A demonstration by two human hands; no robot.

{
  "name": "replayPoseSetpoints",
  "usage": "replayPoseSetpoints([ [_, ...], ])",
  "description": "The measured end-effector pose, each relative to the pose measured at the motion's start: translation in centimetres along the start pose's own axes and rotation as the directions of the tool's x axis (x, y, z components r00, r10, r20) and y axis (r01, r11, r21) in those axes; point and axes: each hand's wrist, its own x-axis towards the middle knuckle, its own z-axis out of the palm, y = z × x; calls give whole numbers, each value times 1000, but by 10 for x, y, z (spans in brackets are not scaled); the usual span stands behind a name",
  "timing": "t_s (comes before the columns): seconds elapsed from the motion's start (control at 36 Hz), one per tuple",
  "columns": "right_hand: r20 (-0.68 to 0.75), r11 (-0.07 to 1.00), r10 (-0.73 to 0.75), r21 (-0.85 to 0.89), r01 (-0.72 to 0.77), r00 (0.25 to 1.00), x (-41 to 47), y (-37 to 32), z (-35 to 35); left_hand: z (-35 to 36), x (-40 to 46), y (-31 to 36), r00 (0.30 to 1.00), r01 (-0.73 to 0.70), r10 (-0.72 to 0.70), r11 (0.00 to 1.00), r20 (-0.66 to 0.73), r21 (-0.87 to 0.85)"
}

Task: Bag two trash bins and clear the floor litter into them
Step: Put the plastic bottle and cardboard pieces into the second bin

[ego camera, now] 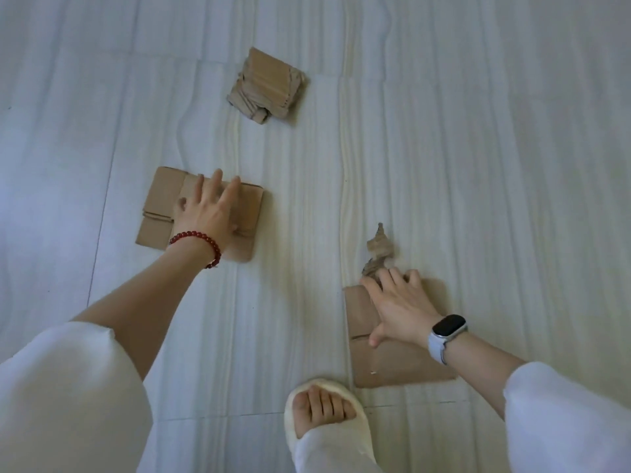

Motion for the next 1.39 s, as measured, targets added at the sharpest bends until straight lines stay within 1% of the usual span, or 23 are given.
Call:
replayPoseSetpoints([
  [0.08, -24, 999, -38, 17, 38, 999, 2, 3, -6, -6, 17, -3, 998, -3, -2, 997, 59, 83],
  [0.19, -70, 990, -141, 19, 143, 987, -1, 2, -12, -16, 32, 4, 979, -30, 2, 990, 204, 135],
  [0.28, -221, 982, -185, -1, 190, 957, 0, 6, -20, -18, 37, 9, 967, -55, 3, 978, 254, 199],
  [0.31, -225, 980, -197, -20, 197, 954, 3, 8, -25, -19, 37, 9, 968, -66, 8, 973, 252, 222],
  [0.36, -175, 979, -202, -42, 198, 963, 16, 15, -39, -19, 34, 10, 970, -92, 27, 961, 241, 260],
  [0.47, 39, 988, -81, 135, 75, 996, 44, 25, -47, -14, 19, 7, 990, -71, 32, 953, 135, 294],
  [0.53, 66, 985, -59, 166, 47, 996, 50, 25, -45, -11, 10, 4, 997, -50, 29, 958, 76, 284],
  [0.64, 46, 988, -89, 135, 82, 995, 48, 16, -47, -6, -7, -3, 1000, 8, -7, 982, -2, 189],
  [0.69, 77, 983, -125, 143, 114, 989, 47, 9, -56, -10, -14, -9, 1000, 30, -29, 991, -7, 132],
  [0.72, 96, 980, -151, 149, 136, 984, 48, 5, -63, -14, -18, -12, 999, 42, -44, 995, 12, 86],
  [0.78, 116, 967, -212, 171, 191, 970, 50, -6, -82, -23, -26, -23, 993, 89, -83, 994, 89, -68],
  [0.83, 86, 948, -272, 198, 251, 958, 52, -22, -106, -35, -38, -37, 982, 143, -111, 966, 153, -214],
  [0.86, 40, 935, -301, 207, 287, 953, 54, -32, -118, -41, -45, -44, 980, 159, -122, 953, 155, -258],
  [0.92, -107, 908, -350, 206, 365, 930, 58, -57, -143, -54, -61, -60, 985, 170, -146, 934, 96, -314],
  [0.97, -262, 879, -387, 186, 439, 884, 62, -86, -168, -71, -79, -78, 982, 165, -187, 917, -28, -363],
  [1.03, -390, 857, -408, 148, 493, 826, 67, -116, -194, -91, -97, -99, 952, 175, -261, 891, -158, -419],
  [1.08, -501, 833, -401, 148, 533, 767, 70, -149, -220, -116, -119, -124, 888, 200, -365, 854, -280, -480],
  [1.11, -555, 808, -387, 180, 561, 736, 70, -166, -233, -129, -132, -136, 842, 206, -417, 835, -342, -510],
  [1.17, -638, 736, -355, 260, 625, 683, 65, -203, -261, -157, -163, -160, 728, 204, -508, 801, -461, -562],
  [1.19, -668, 702, -342, 286, 652, 661, 60, -223, -274, -171, -182, -171, 658, 195, -546, 789, -519, -582],
  [1.25, -721, 641, -319, 314, 700, 615, 47, -266, -297, -197, -223, -191, 488, 177, -605, 774, -629, -608],
  [1.31, -775, 561, -302, 327, 761, 555, 29, -310, -315, -218, -267, -209, 289, 180, -648, 760, -705, -624],
  [1.39, -835, 415, -276, 342, 843, 475, -4, -375, -333, -236, -331, -235, -8, 189, -681, 718, -732, -670],
])
